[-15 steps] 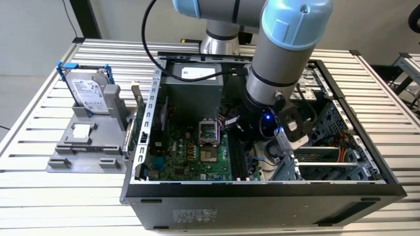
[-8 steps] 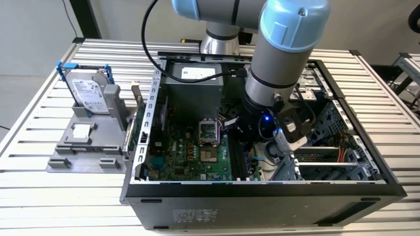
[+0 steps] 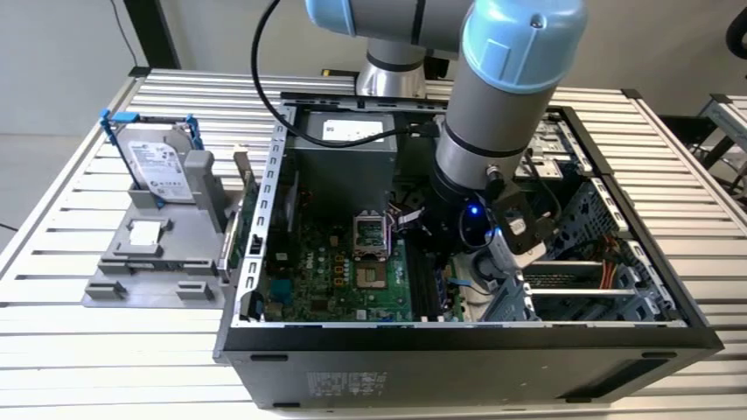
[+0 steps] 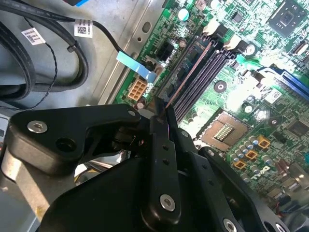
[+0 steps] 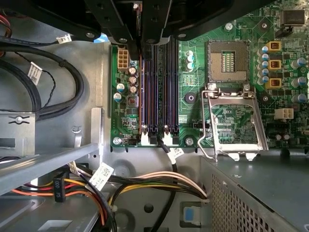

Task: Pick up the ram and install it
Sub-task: 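Insert the ram into the slot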

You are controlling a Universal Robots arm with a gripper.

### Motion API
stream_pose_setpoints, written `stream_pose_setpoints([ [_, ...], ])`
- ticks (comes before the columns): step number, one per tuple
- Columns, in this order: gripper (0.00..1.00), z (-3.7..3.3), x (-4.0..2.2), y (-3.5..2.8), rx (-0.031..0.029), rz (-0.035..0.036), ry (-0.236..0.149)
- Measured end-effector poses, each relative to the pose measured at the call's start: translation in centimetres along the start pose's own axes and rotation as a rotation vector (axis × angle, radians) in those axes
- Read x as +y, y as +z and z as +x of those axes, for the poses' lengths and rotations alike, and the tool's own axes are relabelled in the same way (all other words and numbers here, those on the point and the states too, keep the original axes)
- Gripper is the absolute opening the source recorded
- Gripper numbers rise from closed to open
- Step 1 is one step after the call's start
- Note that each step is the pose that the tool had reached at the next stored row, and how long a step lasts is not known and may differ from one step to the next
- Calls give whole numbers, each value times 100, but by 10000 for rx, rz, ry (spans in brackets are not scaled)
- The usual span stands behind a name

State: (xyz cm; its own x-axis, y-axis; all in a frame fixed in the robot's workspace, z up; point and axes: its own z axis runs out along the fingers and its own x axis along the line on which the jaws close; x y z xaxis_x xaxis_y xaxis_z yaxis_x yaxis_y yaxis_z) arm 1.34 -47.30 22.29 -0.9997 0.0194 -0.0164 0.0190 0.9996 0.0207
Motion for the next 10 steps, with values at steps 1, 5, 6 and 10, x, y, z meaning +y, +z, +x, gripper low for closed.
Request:
stream_pose_setpoints([
  [1, 0, 0, 0, -12, -1, -1, 1],
  [5, 0, -1, 1, -52, 0, -6, 0],
  [6, 0, -1, 1, -52, -1, -9, 4],
  [10, 0, 7, 1, -52, 0, -6, 33],
])
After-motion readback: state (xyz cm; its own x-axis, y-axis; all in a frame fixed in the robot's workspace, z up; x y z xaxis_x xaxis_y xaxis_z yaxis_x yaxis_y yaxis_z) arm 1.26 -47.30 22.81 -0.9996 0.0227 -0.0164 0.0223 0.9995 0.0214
